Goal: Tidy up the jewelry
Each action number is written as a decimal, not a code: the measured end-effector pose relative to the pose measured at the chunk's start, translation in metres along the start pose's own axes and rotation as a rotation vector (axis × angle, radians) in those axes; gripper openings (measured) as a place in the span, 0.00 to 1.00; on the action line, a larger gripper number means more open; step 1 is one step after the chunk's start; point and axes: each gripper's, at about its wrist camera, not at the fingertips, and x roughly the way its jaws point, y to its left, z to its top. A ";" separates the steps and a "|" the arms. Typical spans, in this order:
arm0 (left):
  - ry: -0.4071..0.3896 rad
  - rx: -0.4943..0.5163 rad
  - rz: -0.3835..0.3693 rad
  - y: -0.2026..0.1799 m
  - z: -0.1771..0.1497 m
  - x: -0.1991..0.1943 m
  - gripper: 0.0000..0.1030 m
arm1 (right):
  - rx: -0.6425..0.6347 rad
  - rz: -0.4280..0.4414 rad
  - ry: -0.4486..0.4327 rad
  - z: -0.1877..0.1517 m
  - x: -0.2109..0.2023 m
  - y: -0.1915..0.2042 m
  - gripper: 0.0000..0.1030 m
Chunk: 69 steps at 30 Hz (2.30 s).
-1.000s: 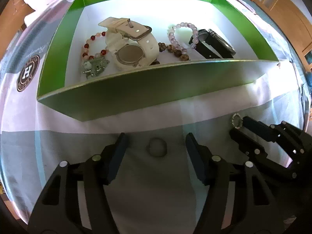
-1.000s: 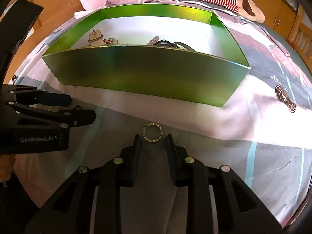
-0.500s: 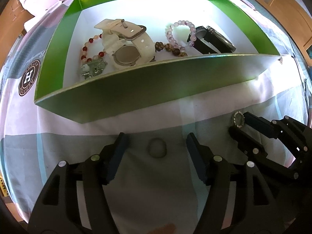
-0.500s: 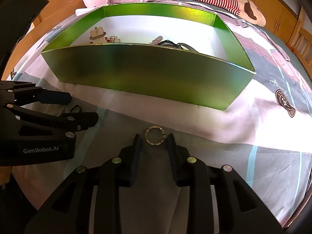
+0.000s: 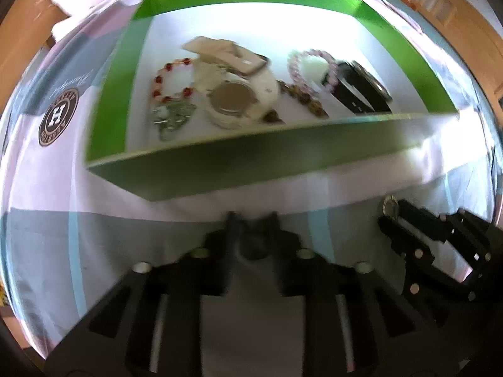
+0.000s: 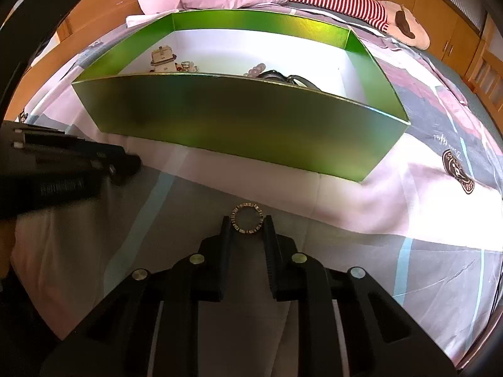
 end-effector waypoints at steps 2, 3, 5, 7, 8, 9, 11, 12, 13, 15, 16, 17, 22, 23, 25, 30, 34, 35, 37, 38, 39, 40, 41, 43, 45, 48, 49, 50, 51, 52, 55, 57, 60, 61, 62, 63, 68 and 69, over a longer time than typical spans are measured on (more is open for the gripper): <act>-0.004 -0.014 -0.015 0.004 0.002 -0.003 0.17 | 0.005 -0.001 -0.001 0.000 -0.001 -0.001 0.20; -0.012 -0.021 -0.019 0.006 0.003 -0.005 0.17 | 0.008 -0.006 -0.002 0.001 -0.002 -0.002 0.20; -0.021 -0.039 -0.041 0.013 0.006 -0.008 0.17 | 0.018 -0.008 0.000 0.002 -0.003 -0.004 0.20; -0.029 -0.063 -0.068 0.019 0.008 -0.012 0.17 | 0.037 0.004 0.000 0.003 -0.006 -0.008 0.20; -0.031 -0.073 -0.079 0.023 0.009 -0.014 0.17 | 0.040 0.008 0.001 0.003 -0.007 -0.009 0.20; -0.030 -0.081 -0.091 0.026 0.010 -0.015 0.17 | 0.042 0.012 0.001 0.003 -0.009 -0.010 0.20; -0.018 -0.098 -0.135 0.030 0.012 -0.013 0.17 | 0.036 0.020 -0.004 0.004 -0.012 -0.007 0.20; -0.013 -0.100 -0.149 0.031 0.013 -0.011 0.17 | 0.031 0.027 -0.008 0.005 -0.014 -0.005 0.20; -0.004 -0.097 -0.175 0.028 0.013 -0.010 0.17 | 0.029 0.032 -0.010 0.005 -0.015 -0.004 0.20; 0.003 -0.092 -0.203 0.025 0.008 -0.009 0.17 | 0.020 0.043 -0.017 0.006 -0.018 -0.001 0.20; 0.004 -0.086 -0.209 0.021 0.008 -0.009 0.17 | 0.017 0.043 -0.020 0.006 -0.019 0.000 0.20; -0.001 -0.081 -0.200 0.015 0.007 -0.010 0.17 | 0.015 0.043 -0.025 0.008 -0.021 0.001 0.20; -0.120 -0.005 -0.115 0.000 0.012 -0.044 0.17 | -0.006 0.059 -0.104 0.024 -0.053 0.000 0.20; -0.160 0.019 -0.098 -0.003 0.015 -0.056 0.17 | -0.010 0.058 -0.131 0.032 -0.062 -0.001 0.20; -0.232 0.046 -0.083 -0.003 0.029 -0.080 0.17 | -0.014 0.063 -0.179 0.052 -0.075 -0.007 0.20; -0.284 0.017 -0.047 0.015 0.081 -0.092 0.17 | -0.018 0.036 -0.236 0.102 -0.067 -0.024 0.20; -0.237 -0.029 -0.016 0.031 0.116 -0.056 0.17 | 0.014 0.023 -0.187 0.132 -0.029 -0.043 0.20; -0.223 -0.027 -0.006 0.031 0.122 -0.047 0.17 | 0.025 0.017 -0.168 0.140 -0.015 -0.048 0.20; -0.196 -0.023 0.037 0.032 0.133 -0.030 0.17 | 0.044 0.027 -0.133 0.152 0.007 -0.053 0.20; -0.189 -0.022 0.054 0.033 0.137 -0.023 0.17 | 0.047 0.030 -0.125 0.154 0.012 -0.053 0.20; -0.183 -0.023 0.062 0.035 0.141 -0.018 0.17 | 0.049 0.031 -0.113 0.158 0.020 -0.052 0.20; -0.175 -0.030 0.060 0.037 0.145 -0.014 0.17 | 0.046 0.030 -0.104 0.160 0.025 -0.051 0.20; -0.172 -0.034 0.053 0.037 0.148 -0.011 0.17 | 0.040 0.030 -0.097 0.161 0.030 -0.049 0.20; -0.176 -0.029 0.058 0.034 0.151 -0.009 0.17 | 0.031 0.032 -0.091 0.163 0.034 -0.047 0.20; -0.177 -0.014 0.074 0.029 0.152 -0.006 0.17 | 0.018 0.032 -0.091 0.162 0.038 -0.045 0.20; -0.162 -0.009 0.072 0.026 0.152 0.001 0.17 | 0.018 0.036 -0.086 0.162 0.042 -0.045 0.20; -0.158 -0.004 0.074 0.024 0.151 0.002 0.17 | 0.020 0.036 -0.082 0.162 0.044 -0.046 0.20; -0.155 0.002 0.079 0.022 0.150 0.002 0.17 | 0.021 0.034 -0.080 0.163 0.045 -0.046 0.20; -0.156 0.005 0.082 0.021 0.150 0.003 0.17 | 0.020 0.030 -0.075 0.163 0.047 -0.046 0.20; -0.158 0.007 0.078 0.020 0.150 0.002 0.17 | 0.021 0.022 -0.070 0.163 0.048 -0.045 0.22; -0.165 0.005 0.078 0.018 0.149 -0.001 0.41 | 0.024 0.006 -0.081 0.162 0.045 -0.045 0.51; -0.175 0.008 0.088 0.017 0.149 -0.005 0.46 | 0.021 0.013 -0.095 0.159 0.036 -0.045 0.51; -0.201 0.019 0.100 0.012 0.145 -0.019 0.48 | 0.040 0.016 -0.123 0.157 0.017 -0.048 0.57; -0.211 0.020 0.104 0.010 0.144 -0.025 0.50 | 0.051 0.016 -0.136 0.155 0.008 -0.049 0.60; -0.229 0.022 0.107 0.009 0.141 -0.033 0.55 | 0.059 0.018 -0.146 0.154 0.002 -0.050 0.65; -0.249 0.021 0.108 0.008 0.139 -0.041 0.59 | 0.071 0.022 -0.164 0.152 -0.009 -0.051 0.68; -0.332 0.009 0.116 0.001 0.118 -0.086 0.77 | 0.093 0.001 -0.212 0.140 -0.044 -0.047 0.88; -0.343 0.015 0.112 -0.001 0.114 -0.093 0.84 | 0.095 -0.010 -0.206 0.138 -0.048 -0.045 0.92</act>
